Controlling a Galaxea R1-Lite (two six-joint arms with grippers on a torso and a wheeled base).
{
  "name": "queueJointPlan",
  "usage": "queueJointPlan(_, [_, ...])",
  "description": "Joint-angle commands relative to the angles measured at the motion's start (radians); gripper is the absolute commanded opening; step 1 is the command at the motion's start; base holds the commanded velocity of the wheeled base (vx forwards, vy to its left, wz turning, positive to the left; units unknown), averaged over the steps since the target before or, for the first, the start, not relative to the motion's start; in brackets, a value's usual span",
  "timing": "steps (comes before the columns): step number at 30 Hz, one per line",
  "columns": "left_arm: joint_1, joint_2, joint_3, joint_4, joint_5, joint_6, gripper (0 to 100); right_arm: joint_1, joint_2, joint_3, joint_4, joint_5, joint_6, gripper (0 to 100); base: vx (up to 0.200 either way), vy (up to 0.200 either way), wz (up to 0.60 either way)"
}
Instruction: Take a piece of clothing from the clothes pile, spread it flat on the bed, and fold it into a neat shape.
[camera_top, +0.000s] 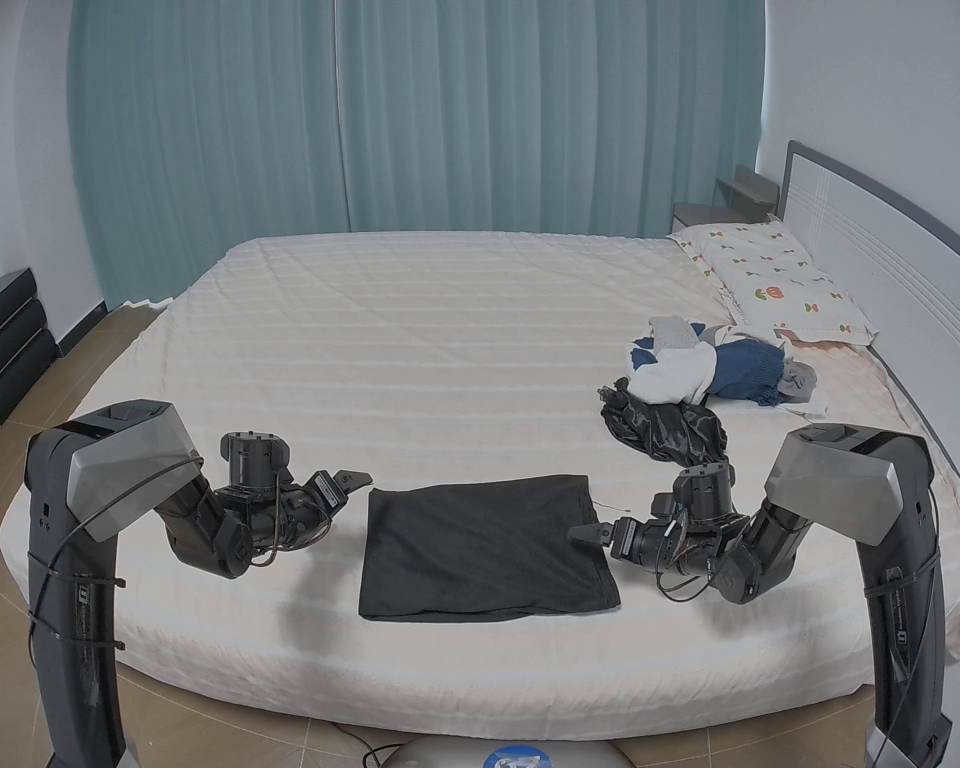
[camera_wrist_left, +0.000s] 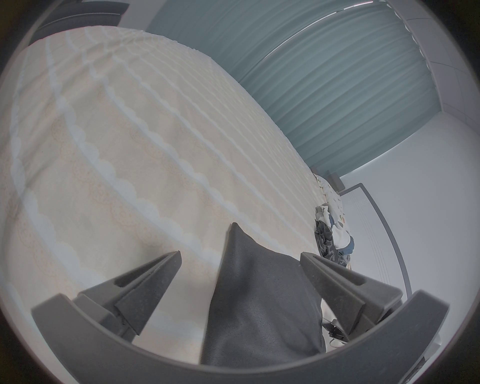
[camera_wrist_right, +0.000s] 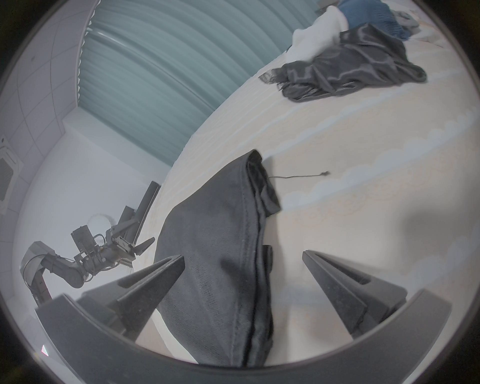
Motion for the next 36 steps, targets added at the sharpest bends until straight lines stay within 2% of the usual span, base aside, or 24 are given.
queueJointPlan(1, [0.001, 0.009, 0.000, -0.003, 0.001, -0.001, 100, 0.025, 0.016, -0.065, 0.042, 0.015, -0.015, 100, 0.000, 0.000, 0.00])
queueJointPlan(5, [-0.002, 0.009, -0.002, -0.003, 0.001, -0.001, 100, 0.045, 0.029, -0.136, 0.129, 0.040, -0.046, 100, 0.000, 0.000, 0.00])
queueJointPlan(14, [-0.002, 0.010, -0.003, -0.003, 0.001, -0.001, 100, 0.077, 0.037, -0.158, 0.118, 0.066, -0.063, 100, 0.000, 0.000, 0.00])
queueJointPlan(15, [-0.002, 0.009, -0.003, -0.003, 0.001, -0.001, 100, 0.079, 0.037, -0.159, 0.120, 0.068, -0.063, 0, 0.000, 0.000, 0.00])
queueJointPlan(27, [-0.002, 0.009, -0.011, 0.005, 0.001, -0.001, 100, 0.077, 0.031, -0.150, 0.114, 0.069, -0.058, 0, 0.000, 0.000, 0.00])
queueJointPlan(36, [-0.002, 0.004, -0.009, 0.010, 0.001, -0.002, 100, 0.031, -0.044, -0.062, 0.109, 0.075, -0.060, 0, 0.000, 0.000, 0.00])
